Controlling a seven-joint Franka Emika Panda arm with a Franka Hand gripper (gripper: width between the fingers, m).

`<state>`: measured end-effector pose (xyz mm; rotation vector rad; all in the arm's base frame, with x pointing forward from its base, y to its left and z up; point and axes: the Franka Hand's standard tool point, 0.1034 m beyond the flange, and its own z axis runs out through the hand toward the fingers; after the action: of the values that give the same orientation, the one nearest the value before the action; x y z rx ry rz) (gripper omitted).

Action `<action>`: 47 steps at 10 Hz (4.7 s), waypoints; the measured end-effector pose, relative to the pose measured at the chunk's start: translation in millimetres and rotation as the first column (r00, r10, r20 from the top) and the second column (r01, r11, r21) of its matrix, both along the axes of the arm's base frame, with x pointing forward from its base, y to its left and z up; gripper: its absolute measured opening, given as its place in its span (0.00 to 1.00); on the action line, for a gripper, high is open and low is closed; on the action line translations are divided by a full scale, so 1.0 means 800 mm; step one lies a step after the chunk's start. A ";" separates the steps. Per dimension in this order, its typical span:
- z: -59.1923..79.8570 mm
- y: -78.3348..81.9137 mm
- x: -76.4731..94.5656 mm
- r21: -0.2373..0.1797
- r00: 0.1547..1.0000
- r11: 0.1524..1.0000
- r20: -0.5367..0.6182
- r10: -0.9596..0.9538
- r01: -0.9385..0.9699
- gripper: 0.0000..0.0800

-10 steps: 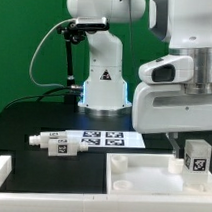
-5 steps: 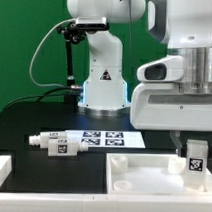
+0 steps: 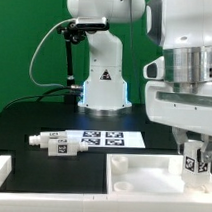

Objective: Assemble one leg

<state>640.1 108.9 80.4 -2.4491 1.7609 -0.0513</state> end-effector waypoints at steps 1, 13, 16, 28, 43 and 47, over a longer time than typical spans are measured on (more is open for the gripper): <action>0.000 -0.001 0.000 0.009 0.999 0.999 -0.004 -0.033 0.033 0.36; -0.003 0.015 -0.005 -0.178 0.406 0.396 -0.027 0.913 -0.901 0.81; -0.004 0.015 -0.005 -0.172 0.467 0.457 -0.021 0.884 -0.873 0.66; -0.010 0.013 -0.004 0.013 1.000 1.000 0.017 0.024 -0.025 0.46; 0.000 0.006 0.005 -0.187 0.390 0.377 -0.037 0.920 -0.907 0.35; 0.000 0.003 0.006 -0.172 0.585 0.574 -0.017 0.811 -0.801 0.36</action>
Offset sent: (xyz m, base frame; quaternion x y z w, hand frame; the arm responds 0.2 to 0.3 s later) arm 0.0000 0.0000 0.0000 0.0000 0.0000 0.0000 1.0000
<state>644.6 111.5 80.2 -3.0705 0.4508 -0.1849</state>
